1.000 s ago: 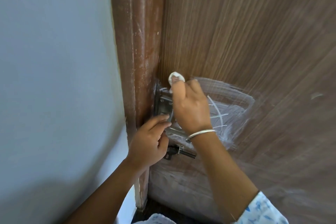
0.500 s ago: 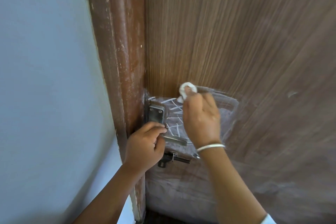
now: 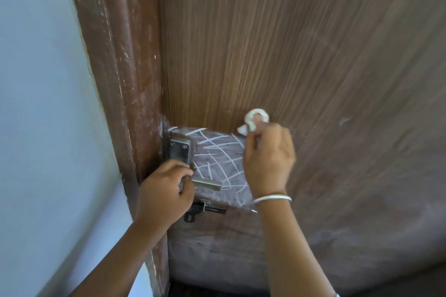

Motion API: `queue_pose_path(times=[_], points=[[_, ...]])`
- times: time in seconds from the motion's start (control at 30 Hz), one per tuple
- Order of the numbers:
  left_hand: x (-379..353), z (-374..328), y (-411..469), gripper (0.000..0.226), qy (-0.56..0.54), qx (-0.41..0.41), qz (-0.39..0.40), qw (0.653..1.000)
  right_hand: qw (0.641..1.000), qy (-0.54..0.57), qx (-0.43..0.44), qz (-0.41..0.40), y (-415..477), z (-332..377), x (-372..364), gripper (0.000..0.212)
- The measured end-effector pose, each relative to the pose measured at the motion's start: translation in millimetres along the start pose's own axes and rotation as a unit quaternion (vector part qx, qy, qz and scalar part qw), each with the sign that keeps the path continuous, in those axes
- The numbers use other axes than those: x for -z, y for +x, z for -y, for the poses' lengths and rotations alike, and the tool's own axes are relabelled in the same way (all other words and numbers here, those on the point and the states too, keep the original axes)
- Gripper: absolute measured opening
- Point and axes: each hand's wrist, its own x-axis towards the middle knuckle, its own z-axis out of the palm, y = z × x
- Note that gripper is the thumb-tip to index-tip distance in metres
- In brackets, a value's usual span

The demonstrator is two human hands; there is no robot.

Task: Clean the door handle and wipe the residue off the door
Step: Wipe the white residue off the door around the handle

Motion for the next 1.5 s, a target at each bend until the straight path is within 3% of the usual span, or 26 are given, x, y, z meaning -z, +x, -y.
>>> queue_pose_path(times=[0.13,0.23,0.33,0.57,0.7,0.97,1.27,1.4,1.5], points=[[-2.6,-4.7,-2.0,0.018,0.028,0.024,-0.005,0.999,0.99,0.014,0.093,0.102,1.8,41.4,-29.8,0.018],[1.0,-4.2,-3.0,0.018,0.025,0.026,-0.001,0.999,0.989,0.016,0.109,0.1,3.2,42.5,-33.4,0.013],[3.7,-3.3,-3.4,0.02,0.025,0.019,0.015,0.999,0.997,0.006,0.05,0.057,-2.5,16.0,-13.3,0.026],[4.1,-4.8,-1.3,0.02,0.019,0.021,0.017,0.999,0.987,-0.036,-0.12,-0.106,-8.7,-56.6,30.9,0.023],[2.9,-5.7,1.0,0.021,0.02,0.027,0.014,0.999,0.989,-0.049,-0.058,-0.126,-10.9,-58.8,27.0,0.012],[5.1,-6.9,0.2,0.018,0.029,0.018,0.022,0.999,0.998,-0.003,0.056,0.024,-16.1,-9.9,-10.7,0.013],[9.6,-9.6,5.2,0.018,0.01,0.036,0.042,0.998,0.994,0.0,-0.075,-0.075,-40.3,-73.2,24.5,0.013],[12.1,-6.0,8.9,0.009,-0.009,0.038,0.038,0.998,0.999,0.004,-0.033,-0.03,-35.4,-51.5,12.0,0.011],[13.7,-6.3,7.5,0.02,-0.012,0.036,0.047,0.998,0.999,0.007,0.035,0.041,-28.2,-19.0,-6.5,0.007]])
